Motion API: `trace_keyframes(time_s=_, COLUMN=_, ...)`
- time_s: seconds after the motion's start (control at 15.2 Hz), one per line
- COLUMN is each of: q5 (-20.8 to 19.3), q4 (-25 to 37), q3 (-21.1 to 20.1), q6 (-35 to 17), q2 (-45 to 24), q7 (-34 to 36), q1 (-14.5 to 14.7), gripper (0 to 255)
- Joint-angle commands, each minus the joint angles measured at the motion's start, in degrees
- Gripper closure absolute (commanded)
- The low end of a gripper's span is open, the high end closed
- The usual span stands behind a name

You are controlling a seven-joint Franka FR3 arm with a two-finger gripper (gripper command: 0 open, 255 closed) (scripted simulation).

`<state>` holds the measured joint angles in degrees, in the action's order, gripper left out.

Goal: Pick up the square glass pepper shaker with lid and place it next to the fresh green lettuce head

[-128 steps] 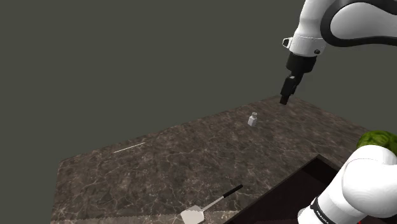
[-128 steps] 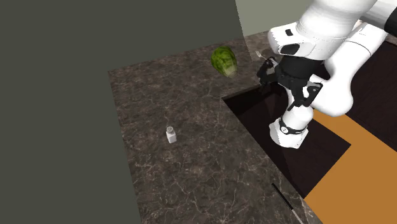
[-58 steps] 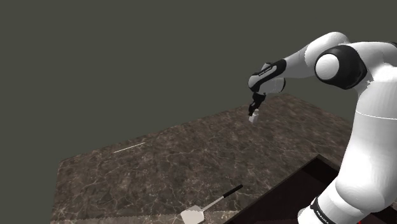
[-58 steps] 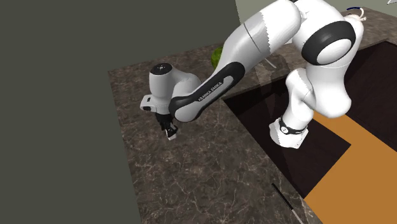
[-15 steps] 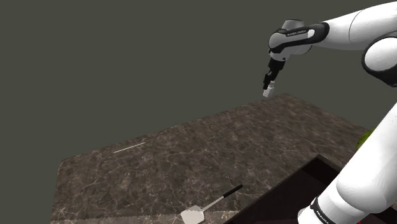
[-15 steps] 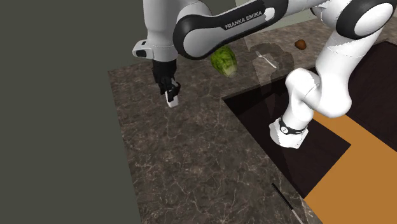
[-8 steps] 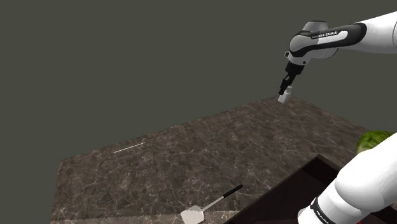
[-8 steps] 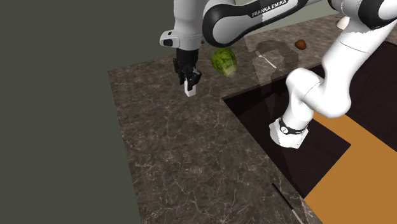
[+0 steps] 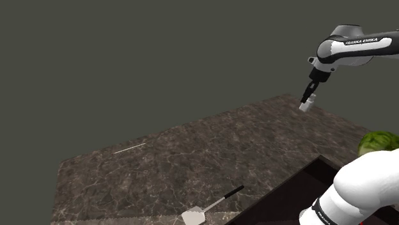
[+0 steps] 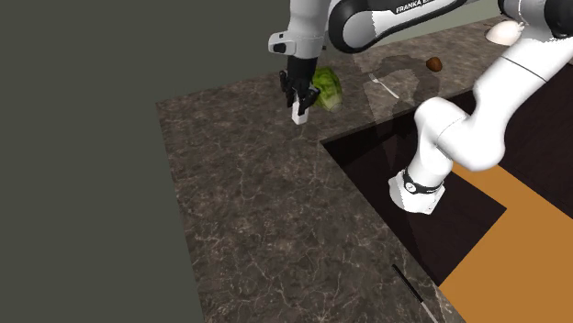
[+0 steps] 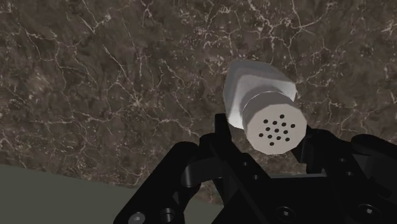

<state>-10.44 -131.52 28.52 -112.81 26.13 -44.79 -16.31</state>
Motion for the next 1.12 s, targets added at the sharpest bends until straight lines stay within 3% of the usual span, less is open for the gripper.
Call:
trace_keyframes(time_s=0.0, q5=-1.69, q4=-2.04, q3=0.65, q6=1.16, q2=3.44, q7=-1.34, q1=-1.69, gripper=255)
trace_keyframes(time_s=0.53, q5=-7.97, q4=-7.99, q3=4.15, q6=5.9, q2=15.08, q7=-8.0, q1=-9.03, gripper=255)
trace_keyframes(time_s=1.06, q5=-14.09, q4=-9.54, q3=9.36, q6=11.37, q2=23.45, q7=-17.05, q1=-16.35, gripper=255)
